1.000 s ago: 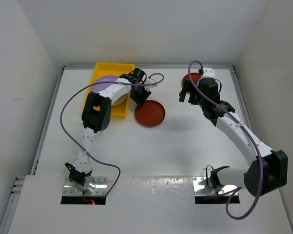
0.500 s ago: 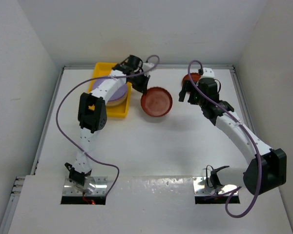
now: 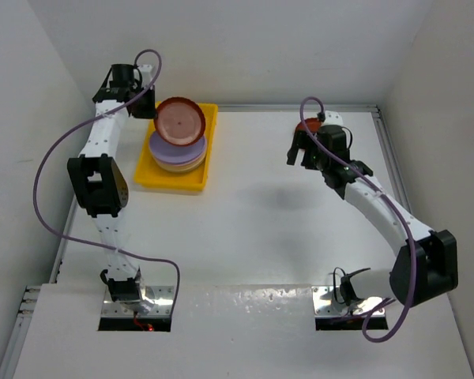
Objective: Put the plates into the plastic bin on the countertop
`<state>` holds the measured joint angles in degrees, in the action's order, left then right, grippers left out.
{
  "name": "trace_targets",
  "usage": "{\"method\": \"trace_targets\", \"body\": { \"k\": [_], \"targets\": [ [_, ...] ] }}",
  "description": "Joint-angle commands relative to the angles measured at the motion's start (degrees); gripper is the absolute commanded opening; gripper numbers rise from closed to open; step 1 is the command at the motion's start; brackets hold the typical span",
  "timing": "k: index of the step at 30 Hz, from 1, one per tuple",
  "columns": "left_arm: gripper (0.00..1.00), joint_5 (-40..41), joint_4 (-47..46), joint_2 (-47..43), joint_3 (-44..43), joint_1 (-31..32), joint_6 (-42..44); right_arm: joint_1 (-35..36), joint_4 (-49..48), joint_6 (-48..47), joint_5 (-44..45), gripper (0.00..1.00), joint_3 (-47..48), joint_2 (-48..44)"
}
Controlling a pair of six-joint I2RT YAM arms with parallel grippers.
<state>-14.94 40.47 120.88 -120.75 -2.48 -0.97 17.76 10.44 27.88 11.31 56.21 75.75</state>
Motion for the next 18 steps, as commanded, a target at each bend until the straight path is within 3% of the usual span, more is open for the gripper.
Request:
{"method": "trace_targets", "body": {
  "k": [1, 4, 10, 13, 16, 18],
  "targets": [
    [0.0, 2.98, 1.02, 0.15, 0.87, 0.2, -1.31, -0.09, -0.42, 0.77, -0.76, 0.95, 3.81, 2.82],
    [0.08, 2.99, 1.54, 2.6, 0.87, -1.12, -0.61, -0.36, 0.02, 1.91, -1.03, 0.95, 4.79, 4.58],
    [0.35, 4.21, 2.69, 3.31, 2.01, -1.12, 0.53, -2.2, -0.07, 4.99, -1.38, 0.95, 5.14, 6.78],
    [0.56, 5.44, 2.69, 1.91, 0.52, -1.65, 1.67, -4.13, -0.15, 7.7, -1.64, 0.95, 5.23, 8.36],
    [0.6, 6.06, 2.69, 0.42, -1.06, -1.65, 2.2, -7.47, -3.21, 12.78, -1.55, 0.95, 5.05, 12.3],
    [0.61, 6.06, 2.69, -1.34, -1.76, -1.65, 2.82, -11.32, -4.63, 18.83, -2.43, 0.89, 5.4, 14.94]
  ]
}}
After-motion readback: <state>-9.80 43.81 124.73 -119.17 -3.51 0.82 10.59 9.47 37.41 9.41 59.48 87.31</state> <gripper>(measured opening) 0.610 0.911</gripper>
